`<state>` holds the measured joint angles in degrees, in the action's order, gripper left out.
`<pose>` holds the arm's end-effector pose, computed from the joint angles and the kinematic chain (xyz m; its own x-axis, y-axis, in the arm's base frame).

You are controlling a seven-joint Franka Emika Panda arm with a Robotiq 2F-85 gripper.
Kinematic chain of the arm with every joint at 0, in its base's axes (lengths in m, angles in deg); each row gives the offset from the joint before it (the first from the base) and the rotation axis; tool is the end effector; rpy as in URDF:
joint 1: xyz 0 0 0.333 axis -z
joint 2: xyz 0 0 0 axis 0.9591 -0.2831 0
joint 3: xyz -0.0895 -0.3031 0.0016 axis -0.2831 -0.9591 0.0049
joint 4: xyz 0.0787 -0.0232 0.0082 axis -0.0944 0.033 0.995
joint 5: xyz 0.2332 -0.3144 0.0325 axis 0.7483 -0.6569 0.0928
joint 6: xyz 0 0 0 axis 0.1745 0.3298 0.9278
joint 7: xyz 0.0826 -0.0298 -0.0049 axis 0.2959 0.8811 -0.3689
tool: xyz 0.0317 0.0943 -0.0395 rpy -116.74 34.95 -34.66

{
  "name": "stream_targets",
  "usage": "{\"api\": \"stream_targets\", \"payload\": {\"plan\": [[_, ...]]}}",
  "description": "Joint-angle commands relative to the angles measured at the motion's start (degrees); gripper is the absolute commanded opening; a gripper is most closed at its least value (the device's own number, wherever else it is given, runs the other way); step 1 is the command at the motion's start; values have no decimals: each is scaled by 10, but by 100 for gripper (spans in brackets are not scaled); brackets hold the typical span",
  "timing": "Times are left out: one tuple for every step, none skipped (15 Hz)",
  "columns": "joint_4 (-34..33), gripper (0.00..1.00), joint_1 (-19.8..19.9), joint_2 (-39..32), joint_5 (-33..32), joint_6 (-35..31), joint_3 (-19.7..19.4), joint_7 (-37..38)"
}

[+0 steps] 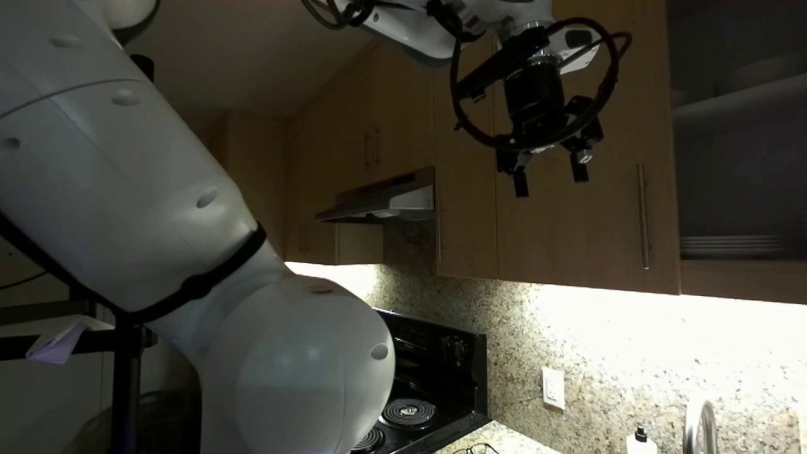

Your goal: Open the third cabinet door from the right

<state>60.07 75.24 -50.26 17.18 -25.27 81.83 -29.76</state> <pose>0.3374 -0.0408 0.6428 0.9827 -0.1440 0.1164 -0.1530 -0.9856 0.0722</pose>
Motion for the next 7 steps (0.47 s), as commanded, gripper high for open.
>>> {"api": "stream_targets", "payload": {"plan": [[7,100,7,-1,7,-5,3,-4],[13,100,8,-1,8,-8,2,-4],[16,100,8,-1,8,-9,1,-4],[16,100,8,-1,8,-9,1,-4],[16,100,8,-1,9,-9,1,-4],[16,100,8,-1,9,-9,1,-4],[16,100,8,-1,9,-9,1,-4]]}}
